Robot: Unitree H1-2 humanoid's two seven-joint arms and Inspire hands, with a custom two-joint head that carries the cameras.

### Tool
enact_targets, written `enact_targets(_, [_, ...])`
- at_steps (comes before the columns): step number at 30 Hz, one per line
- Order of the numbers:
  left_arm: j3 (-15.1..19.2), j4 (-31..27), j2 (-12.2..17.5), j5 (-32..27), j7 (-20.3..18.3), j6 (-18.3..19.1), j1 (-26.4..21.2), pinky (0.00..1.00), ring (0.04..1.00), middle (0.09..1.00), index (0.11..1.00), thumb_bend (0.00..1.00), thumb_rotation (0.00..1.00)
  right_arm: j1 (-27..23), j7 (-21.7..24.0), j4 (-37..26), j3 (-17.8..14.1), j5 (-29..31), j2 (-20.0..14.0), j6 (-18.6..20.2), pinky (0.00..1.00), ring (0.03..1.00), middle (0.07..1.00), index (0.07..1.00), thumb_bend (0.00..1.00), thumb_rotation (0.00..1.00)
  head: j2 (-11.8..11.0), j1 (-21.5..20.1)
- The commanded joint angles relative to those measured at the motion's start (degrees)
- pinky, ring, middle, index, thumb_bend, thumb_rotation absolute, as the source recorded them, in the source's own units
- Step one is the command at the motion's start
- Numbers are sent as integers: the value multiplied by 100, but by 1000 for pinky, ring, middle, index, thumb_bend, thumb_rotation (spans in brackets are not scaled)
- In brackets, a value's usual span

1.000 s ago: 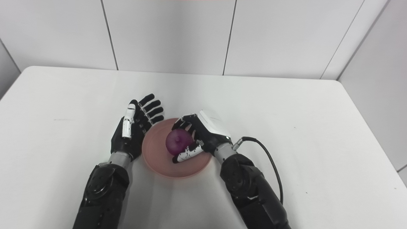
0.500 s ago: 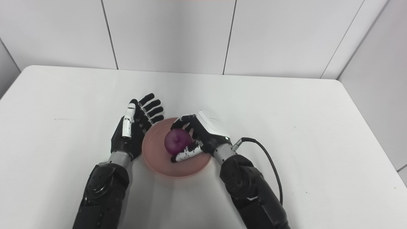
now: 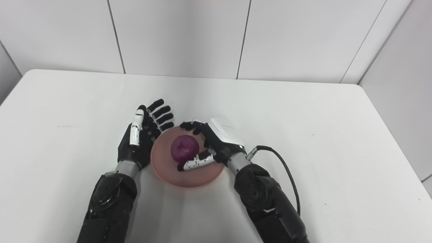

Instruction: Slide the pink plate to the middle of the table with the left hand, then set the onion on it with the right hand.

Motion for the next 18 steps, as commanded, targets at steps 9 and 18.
enact_targets(9, [2, -4, -42, 2, 21, 75, 23, 724, 764, 768, 757, 378, 1000, -55, 115, -292, -24, 130, -55, -230, 784, 814, 866, 881, 1000, 414, -13, -33])
enact_targets(18, [20, 10, -57, 7, 51, 78, 14, 712, 757, 761, 746, 376, 1000, 64, 80, -469, -177, 370, -102, -306, 814, 887, 916, 928, 1000, 440, -37, -18])
